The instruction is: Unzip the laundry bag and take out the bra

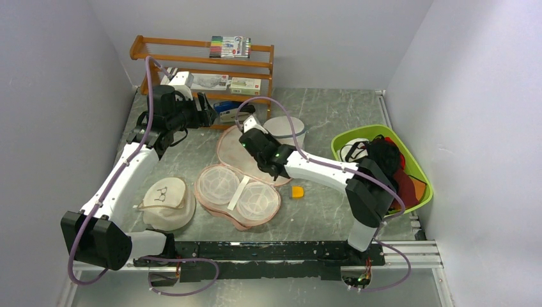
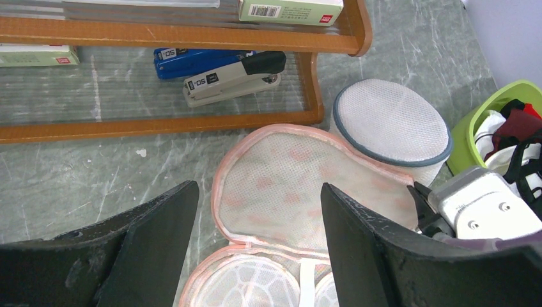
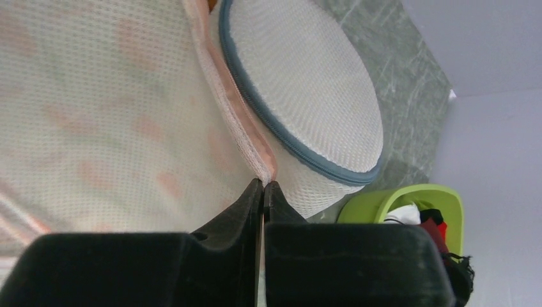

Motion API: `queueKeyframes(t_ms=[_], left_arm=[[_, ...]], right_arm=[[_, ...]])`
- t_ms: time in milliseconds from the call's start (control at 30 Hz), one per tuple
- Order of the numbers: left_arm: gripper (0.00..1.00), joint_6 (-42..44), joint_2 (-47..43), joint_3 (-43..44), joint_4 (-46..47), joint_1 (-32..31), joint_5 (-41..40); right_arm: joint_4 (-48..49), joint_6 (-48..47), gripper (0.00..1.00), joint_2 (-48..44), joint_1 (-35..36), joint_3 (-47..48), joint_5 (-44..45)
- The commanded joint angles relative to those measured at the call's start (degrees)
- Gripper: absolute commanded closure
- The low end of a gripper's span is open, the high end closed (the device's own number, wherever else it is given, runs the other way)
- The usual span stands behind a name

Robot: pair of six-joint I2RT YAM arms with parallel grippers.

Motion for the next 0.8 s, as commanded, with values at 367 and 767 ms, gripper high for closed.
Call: queueKeyframes(t_ms=[367, 767], left_arm=[[0.19, 0.70, -0.20, 1.62, 0.04, -0.41, 0.56], [0.19, 0.60, -0.62, 1.40, 0.36, -0.41, 0.46]], right_arm=[[5.31, 3.80, 1.00, -22.13, 2.01, -15.90, -46.10], [22.72, 15.20, 1.00, -15.16, 2.01, -29.01, -88.65]])
